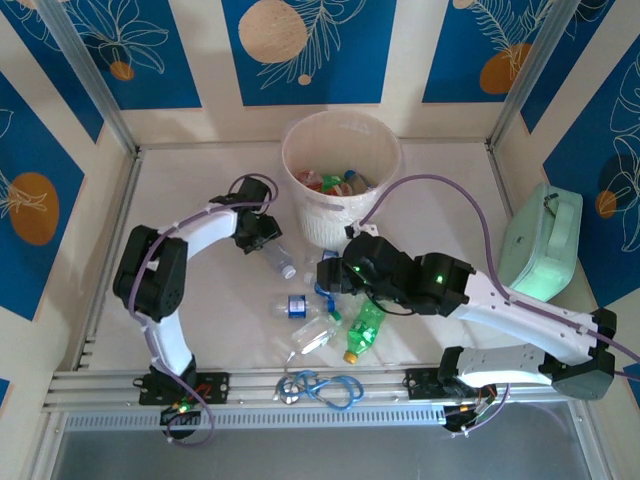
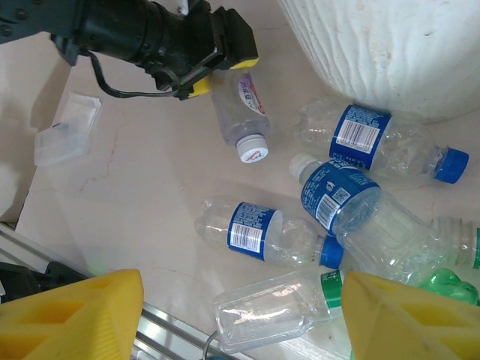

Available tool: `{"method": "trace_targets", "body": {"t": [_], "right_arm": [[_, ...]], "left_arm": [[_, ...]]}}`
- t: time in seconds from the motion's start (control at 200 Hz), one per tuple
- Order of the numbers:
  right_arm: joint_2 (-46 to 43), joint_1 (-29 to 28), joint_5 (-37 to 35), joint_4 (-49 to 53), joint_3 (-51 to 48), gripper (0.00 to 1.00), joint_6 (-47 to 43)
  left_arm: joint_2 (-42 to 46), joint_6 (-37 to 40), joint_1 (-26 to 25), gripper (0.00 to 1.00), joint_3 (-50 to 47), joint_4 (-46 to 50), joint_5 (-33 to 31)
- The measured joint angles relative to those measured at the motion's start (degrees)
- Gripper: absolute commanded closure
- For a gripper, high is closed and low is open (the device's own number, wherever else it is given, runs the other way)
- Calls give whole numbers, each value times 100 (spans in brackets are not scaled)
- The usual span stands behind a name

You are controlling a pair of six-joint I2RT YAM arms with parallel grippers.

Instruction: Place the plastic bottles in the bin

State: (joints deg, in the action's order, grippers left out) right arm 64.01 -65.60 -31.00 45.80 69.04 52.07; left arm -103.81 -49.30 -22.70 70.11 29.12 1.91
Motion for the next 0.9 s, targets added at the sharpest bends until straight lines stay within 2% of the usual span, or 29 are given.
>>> {"method": "trace_targets", "body": {"t": [0.175,0.325,0.54,0.605,0.735,0.9], "right_arm": [[310,-4,247,-103,352,28,-129],[468,72,669,-291,669,25,-170],[868,820,1921,-592,1244,12,-192],[1029,984,2201,-625,1447,11,-234],[1318,1224,2691,-671,1816,10,-251],[1530,1469,3182,-861,2011,8,-251]], "left_arm": [[1005,-162,105,41,-446,-160,203],[2070,-605,315,41,-925,-431,564],[3246,-1384,356,40,-1029,-855,1078],[3565,-1611,356,40,-1054,-997,1165],[4017,-1976,356,40,-1086,-1296,1366],[4107,-2245,339,40,-1038,-1528,1596]]}}
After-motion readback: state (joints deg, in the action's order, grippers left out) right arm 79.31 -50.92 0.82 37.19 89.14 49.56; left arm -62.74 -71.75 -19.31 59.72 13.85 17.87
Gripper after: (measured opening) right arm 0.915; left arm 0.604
